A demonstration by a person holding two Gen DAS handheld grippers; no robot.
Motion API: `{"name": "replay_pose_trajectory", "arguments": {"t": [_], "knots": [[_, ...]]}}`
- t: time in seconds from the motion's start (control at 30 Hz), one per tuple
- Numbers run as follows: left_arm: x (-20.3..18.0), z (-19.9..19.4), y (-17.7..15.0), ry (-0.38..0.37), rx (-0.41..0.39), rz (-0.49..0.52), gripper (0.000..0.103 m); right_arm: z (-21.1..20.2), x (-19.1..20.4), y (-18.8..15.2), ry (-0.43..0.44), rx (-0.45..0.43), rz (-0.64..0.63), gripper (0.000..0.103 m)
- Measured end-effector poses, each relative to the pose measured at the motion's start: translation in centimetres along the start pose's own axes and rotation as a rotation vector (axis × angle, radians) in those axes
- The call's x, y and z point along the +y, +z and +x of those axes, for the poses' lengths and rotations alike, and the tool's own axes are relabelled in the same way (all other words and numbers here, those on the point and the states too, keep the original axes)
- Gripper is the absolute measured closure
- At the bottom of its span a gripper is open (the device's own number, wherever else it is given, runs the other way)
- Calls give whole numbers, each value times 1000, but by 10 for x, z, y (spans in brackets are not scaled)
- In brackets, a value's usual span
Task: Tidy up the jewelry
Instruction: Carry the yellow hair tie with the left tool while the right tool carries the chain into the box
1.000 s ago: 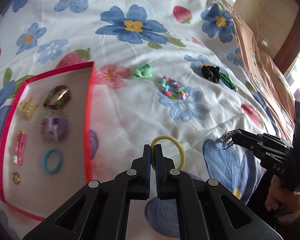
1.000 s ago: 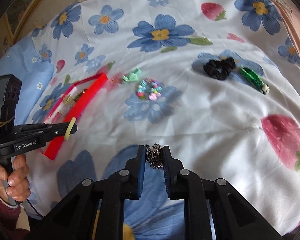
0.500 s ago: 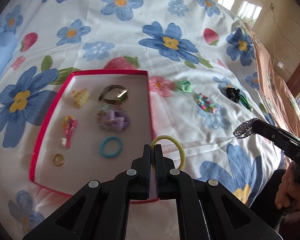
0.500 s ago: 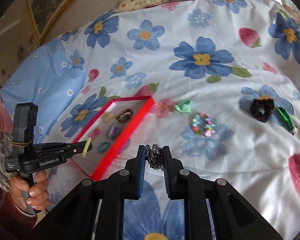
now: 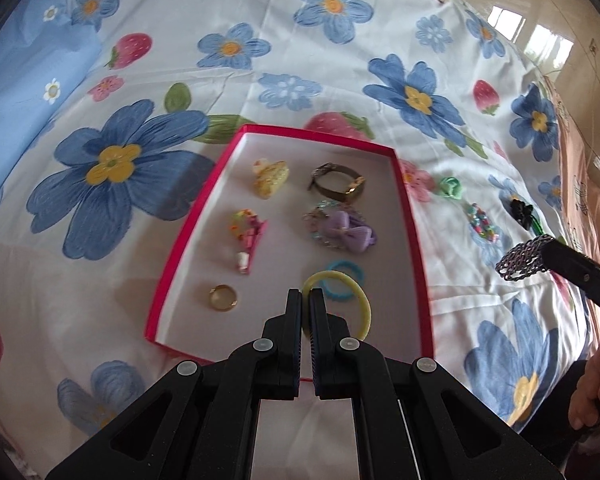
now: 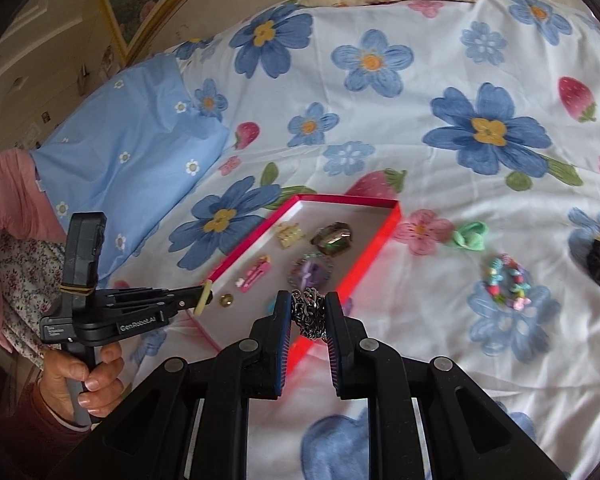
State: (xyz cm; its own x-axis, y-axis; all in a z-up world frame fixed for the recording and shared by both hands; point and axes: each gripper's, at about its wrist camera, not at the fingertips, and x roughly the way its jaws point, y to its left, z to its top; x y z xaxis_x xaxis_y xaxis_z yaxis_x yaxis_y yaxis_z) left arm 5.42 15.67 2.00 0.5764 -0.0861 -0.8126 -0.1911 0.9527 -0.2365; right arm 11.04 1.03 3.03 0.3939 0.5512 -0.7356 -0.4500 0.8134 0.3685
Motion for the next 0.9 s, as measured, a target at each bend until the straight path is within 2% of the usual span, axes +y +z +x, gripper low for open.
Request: {"name": "replay_pose_trajectory", "arguments": {"t": [0.47, 0.9], "knots": [[24, 32, 11, 37, 57, -20, 100, 56, 46, 12, 104, 68, -66, 87], [30, 82, 17, 85, 136, -12, 100, 121, 31, -6, 113, 217, -36, 87]]}}
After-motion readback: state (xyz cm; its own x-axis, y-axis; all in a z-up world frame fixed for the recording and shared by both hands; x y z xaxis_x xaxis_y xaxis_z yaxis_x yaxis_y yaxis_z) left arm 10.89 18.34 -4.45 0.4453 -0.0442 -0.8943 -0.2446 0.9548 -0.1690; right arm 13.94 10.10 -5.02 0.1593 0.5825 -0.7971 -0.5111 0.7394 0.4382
